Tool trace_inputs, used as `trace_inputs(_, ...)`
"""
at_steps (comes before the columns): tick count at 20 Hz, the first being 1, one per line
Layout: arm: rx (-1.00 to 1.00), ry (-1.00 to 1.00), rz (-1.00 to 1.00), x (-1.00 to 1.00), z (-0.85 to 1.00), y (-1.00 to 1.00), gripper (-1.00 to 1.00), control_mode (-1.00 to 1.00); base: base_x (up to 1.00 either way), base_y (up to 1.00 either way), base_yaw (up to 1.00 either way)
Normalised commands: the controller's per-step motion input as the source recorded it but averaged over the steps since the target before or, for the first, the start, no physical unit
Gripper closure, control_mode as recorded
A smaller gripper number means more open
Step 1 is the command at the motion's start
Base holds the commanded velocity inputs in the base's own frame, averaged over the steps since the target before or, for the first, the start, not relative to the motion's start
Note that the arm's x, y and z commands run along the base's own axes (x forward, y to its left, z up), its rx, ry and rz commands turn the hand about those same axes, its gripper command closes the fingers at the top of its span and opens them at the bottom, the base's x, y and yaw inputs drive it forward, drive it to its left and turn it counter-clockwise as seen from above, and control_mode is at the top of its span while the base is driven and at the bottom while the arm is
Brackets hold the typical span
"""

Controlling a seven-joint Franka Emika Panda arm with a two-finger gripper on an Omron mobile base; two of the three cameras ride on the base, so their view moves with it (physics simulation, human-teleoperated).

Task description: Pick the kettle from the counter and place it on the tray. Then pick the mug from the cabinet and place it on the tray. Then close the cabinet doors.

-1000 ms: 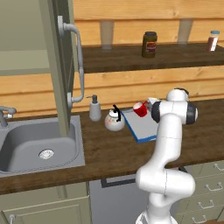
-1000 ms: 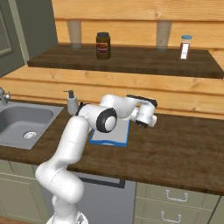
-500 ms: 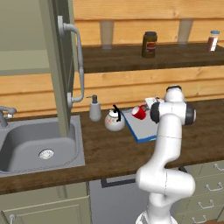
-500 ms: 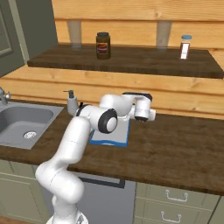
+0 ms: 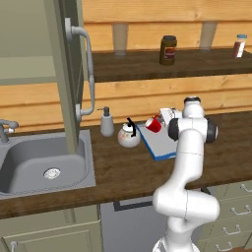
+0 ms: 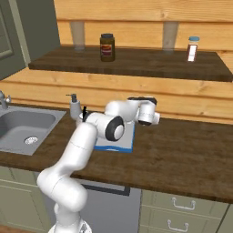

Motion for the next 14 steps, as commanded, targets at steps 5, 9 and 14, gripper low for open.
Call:
trace_inputs(5, 0.02, 0.00, 0.00, 0.06, -0.34, -0.26, 1.00, -1.00, 0.00, 0.00, 0.00)
trace_inputs(9, -0.06, -0.03, 0.00, 0.00, -0.46, -0.44, 1.00, -1.00, 0.00, 0.00, 0.00)
trace_inputs(14, -0.10, -0.05, 0.00, 0.00, -0.41, -0.34, 1.00, -1.00, 0.00, 0.00, 0.00)
